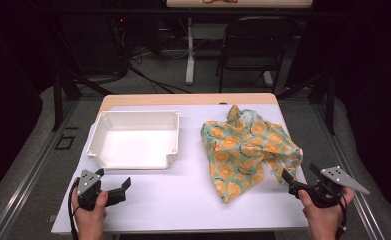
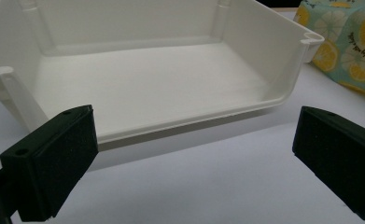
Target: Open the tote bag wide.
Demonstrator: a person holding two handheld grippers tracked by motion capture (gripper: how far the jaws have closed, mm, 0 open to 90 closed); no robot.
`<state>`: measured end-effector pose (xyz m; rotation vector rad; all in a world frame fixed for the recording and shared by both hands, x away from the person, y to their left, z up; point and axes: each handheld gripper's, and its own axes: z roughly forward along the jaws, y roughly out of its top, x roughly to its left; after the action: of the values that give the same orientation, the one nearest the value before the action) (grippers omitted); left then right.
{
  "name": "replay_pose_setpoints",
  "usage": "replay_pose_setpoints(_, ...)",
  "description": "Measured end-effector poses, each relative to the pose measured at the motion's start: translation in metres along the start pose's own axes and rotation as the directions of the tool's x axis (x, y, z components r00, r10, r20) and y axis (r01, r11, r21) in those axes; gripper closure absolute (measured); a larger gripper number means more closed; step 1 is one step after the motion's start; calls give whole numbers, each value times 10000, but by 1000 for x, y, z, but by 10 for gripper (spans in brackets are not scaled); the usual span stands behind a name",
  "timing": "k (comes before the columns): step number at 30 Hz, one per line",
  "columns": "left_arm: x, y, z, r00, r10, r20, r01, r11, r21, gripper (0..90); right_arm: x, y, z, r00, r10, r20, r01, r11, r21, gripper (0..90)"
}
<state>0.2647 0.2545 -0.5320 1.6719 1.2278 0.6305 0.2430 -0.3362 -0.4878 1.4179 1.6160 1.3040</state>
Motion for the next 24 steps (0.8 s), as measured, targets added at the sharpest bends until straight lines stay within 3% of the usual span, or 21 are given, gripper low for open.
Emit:
replay_pose_setpoints(2,0,1,2,9999,-70,74,70,10000,-29,2,-1,3,0,10000,-4,24,4,10000,-5,7)
replay_pose_setpoints(4,-3,4,4,9998,146,113,-146,9999,33,2,-2,9,3,10000,-43,48,43,9999,-108,0)
replay_pose_setpoints(6,-6,10,6,9988,474,142,-474,9989,12,2,-1,18,7,9968,-160,786,180,9995,-249,0)
replay_pose_setpoints(8,-8,13,6,9981,587,194,-587,9983,-17,2,0,27,14,9951,-65,986,100,9993,-355,0)
replay_pose_setpoints(11,-9,17,7,9977,624,277,-624,9981,-5,2,0,40,26,9968,-161,785,179,9996,-229,0)
replay_pose_setpoints(12,-10,18,8,9975,658,253,-657,9978,-28,2,-3,47,38,9978,17,667,-22,10000,77,0)
replay_pose_setpoints(15,-11,18,11,9969,748,223,-751,9971,117,2,-5,50,48,9976,243,642,-262,9992,299,0)
replay_pose_setpoints(16,-12,18,11,9969,739,263,-742,9972,117,2,-7,54,54,9985,102,530,-162,9934,1136,0)
replay_pose_setpoints(19,-12,19,11,9963,785,350,-792,9966,207,2,-7,52,63,9988,234,440,-271,9958,870,0)
replay_pose_setpoints(24,-15,22,13,9958,757,515,-766,9969,169,3,-12,43,75,9977,656,-158,-624,9863,1528,0)
